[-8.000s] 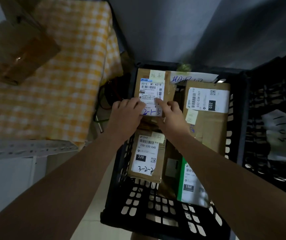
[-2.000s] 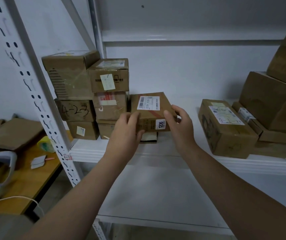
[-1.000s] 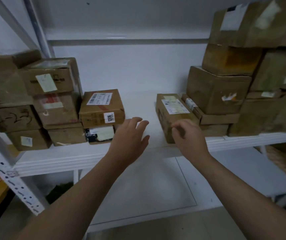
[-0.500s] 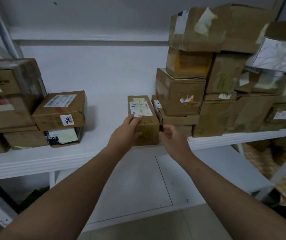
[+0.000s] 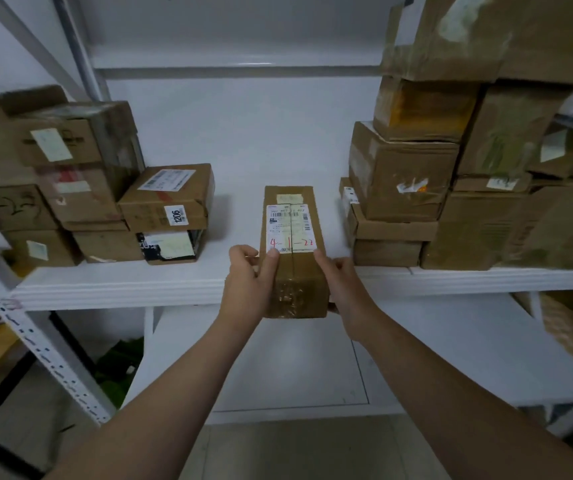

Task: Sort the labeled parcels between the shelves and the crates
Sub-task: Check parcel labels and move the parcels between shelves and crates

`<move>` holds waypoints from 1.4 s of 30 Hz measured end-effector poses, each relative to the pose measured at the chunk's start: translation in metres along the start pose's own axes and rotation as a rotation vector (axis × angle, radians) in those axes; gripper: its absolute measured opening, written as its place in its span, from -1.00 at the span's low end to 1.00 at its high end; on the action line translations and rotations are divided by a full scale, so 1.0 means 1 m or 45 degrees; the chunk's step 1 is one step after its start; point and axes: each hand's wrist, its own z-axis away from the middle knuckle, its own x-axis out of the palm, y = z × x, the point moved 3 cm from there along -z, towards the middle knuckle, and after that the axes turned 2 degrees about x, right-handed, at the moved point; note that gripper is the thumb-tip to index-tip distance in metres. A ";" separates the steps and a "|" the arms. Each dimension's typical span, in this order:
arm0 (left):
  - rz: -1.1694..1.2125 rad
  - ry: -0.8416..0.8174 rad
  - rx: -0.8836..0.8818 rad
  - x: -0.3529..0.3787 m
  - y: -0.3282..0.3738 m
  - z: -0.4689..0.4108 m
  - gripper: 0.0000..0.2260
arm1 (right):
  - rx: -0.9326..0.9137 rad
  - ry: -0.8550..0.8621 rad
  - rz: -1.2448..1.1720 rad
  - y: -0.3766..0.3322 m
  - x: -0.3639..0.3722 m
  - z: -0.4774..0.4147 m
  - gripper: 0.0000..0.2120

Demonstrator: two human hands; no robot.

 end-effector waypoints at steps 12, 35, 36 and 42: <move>0.222 -0.187 -0.003 -0.064 -0.042 0.038 -0.58 | -0.240 -0.107 -0.140 0.029 0.059 0.045 -0.69; 0.417 -0.630 0.329 -0.099 -0.048 0.091 -0.61 | -0.419 0.367 -0.238 0.059 0.075 0.141 -0.63; 0.466 -0.699 0.292 -0.094 -0.045 0.095 -0.64 | -0.419 0.389 -0.237 0.061 0.069 0.147 -0.64; 0.676 -0.978 0.028 -0.055 -0.037 0.127 -0.56 | -0.370 0.457 -0.225 0.078 0.021 0.188 -0.70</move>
